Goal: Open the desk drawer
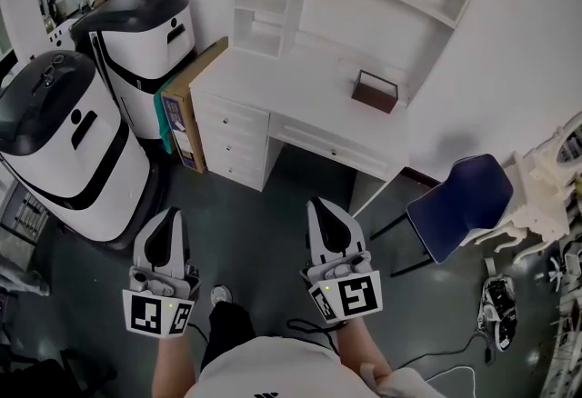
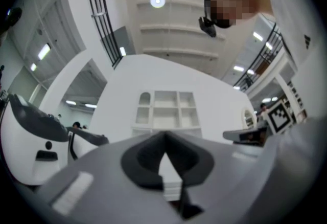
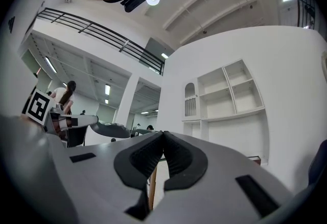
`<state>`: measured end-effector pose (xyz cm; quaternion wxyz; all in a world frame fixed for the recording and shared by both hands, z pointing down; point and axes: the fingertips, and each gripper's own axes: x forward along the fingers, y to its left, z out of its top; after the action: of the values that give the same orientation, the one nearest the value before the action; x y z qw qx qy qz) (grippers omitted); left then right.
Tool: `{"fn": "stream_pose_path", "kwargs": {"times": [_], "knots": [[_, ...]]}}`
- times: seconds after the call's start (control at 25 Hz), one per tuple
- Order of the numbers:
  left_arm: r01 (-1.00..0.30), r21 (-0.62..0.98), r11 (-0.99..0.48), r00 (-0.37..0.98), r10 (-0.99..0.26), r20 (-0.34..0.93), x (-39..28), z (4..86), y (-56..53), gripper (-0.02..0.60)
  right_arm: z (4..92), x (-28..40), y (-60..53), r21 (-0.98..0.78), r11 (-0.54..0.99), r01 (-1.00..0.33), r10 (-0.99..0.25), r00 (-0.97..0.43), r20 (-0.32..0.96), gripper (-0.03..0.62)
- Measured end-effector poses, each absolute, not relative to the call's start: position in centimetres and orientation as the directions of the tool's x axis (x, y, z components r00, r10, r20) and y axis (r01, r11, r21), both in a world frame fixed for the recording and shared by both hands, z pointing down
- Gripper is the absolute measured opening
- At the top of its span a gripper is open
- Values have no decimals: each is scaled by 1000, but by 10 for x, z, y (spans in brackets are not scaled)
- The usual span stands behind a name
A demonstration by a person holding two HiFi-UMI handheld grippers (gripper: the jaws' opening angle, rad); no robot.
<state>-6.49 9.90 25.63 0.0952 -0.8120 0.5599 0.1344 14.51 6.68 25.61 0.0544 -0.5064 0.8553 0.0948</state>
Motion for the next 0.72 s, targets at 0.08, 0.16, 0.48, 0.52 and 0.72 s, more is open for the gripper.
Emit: {"fn": "stream_pose_path", "kwargs": {"times": [0.08, 0.16, 0.48, 0.52, 0.72], "knots": [[-927, -11, -374, 356, -875, -329, -78, 251, 72, 5, 250, 133, 44, 105, 451, -886, -864, -463, -198, 2], [-920, -14, -392, 374, -865, -334, -92, 247, 47, 5, 245, 119, 22, 106, 435, -894, -870, -447, -206, 2], [-890, -13, -457, 433, -835, -339, -142, 243, -38, 5, 245, 71, -47, 100, 373, -923, -900, -386, -202, 2], [-885, -14, -466, 443, -831, -338, -147, 243, -47, 5, 245, 65, -54, 100, 363, -926, -904, -377, -201, 2], [-861, -14, -508, 484, -811, -328, -166, 248, -82, 5, 250, 47, -78, 96, 319, -943, -924, -332, -190, 2]]}}
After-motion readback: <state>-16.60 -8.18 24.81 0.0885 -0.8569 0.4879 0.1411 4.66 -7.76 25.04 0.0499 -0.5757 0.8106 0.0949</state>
